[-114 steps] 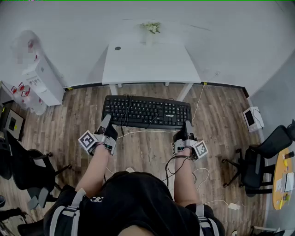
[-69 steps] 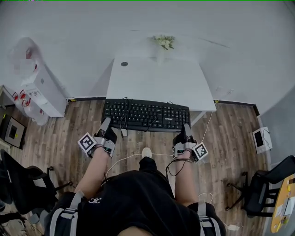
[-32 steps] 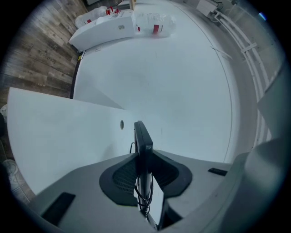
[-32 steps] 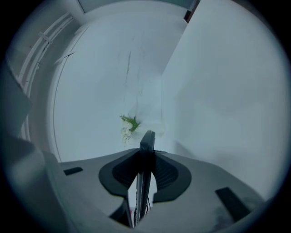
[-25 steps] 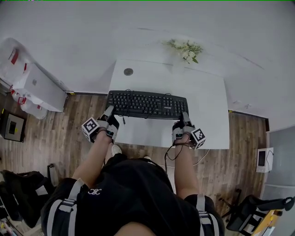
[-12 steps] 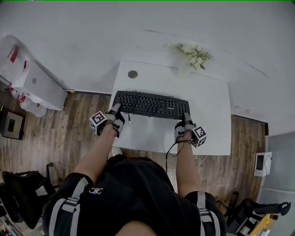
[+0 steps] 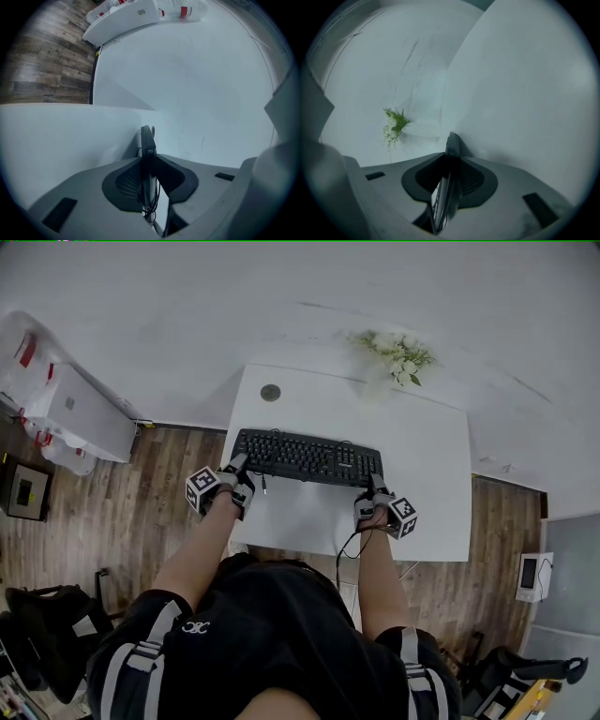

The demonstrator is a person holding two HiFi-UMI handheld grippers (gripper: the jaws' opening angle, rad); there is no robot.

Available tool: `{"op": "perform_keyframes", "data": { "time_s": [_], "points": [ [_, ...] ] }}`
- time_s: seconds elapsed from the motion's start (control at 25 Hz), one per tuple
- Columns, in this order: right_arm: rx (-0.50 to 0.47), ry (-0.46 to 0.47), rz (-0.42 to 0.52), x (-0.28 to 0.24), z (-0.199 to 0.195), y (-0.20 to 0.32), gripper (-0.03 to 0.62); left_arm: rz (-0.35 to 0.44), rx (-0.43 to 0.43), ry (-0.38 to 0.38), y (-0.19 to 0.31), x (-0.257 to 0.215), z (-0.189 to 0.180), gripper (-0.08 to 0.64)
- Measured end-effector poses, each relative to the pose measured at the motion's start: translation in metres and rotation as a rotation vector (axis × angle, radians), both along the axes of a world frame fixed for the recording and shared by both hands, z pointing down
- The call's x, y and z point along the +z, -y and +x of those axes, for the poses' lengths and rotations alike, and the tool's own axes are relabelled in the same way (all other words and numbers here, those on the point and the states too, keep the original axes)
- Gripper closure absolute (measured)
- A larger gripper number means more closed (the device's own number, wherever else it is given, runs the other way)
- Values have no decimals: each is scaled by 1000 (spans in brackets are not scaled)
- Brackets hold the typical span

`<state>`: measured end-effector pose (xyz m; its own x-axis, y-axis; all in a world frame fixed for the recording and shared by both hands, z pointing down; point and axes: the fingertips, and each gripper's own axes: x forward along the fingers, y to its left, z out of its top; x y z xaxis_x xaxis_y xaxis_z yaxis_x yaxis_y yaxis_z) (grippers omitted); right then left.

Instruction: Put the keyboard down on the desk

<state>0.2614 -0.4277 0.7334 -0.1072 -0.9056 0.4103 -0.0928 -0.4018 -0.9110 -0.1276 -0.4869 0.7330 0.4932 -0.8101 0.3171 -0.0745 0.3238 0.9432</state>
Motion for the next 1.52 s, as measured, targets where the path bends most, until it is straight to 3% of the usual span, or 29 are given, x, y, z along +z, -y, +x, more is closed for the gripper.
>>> {"op": "perform_keyframes", "data": {
  "time_s": [0.2, 0.6, 0.84, 1.24, 1.52],
  "points": [
    [-111, -132, -143, 18, -2, -5, 463, -109, 65, 112, -9, 19, 1, 448],
    [-123, -175, -233, 26, 2, -8, 427, -212, 115, 188, -18, 32, 1, 398],
    [-174, -371, -326, 23, 6, -9, 383, -271, 169, 290, -28, 39, -5, 364],
    [-287, -702, -469, 25, 14, -16, 353, -375, 215, 366, -32, 41, -8, 338],
    [-349, -769, -460, 30, 12, -16, 354, -438, 173, 381, -57, 44, -21, 324]
  ]
}}
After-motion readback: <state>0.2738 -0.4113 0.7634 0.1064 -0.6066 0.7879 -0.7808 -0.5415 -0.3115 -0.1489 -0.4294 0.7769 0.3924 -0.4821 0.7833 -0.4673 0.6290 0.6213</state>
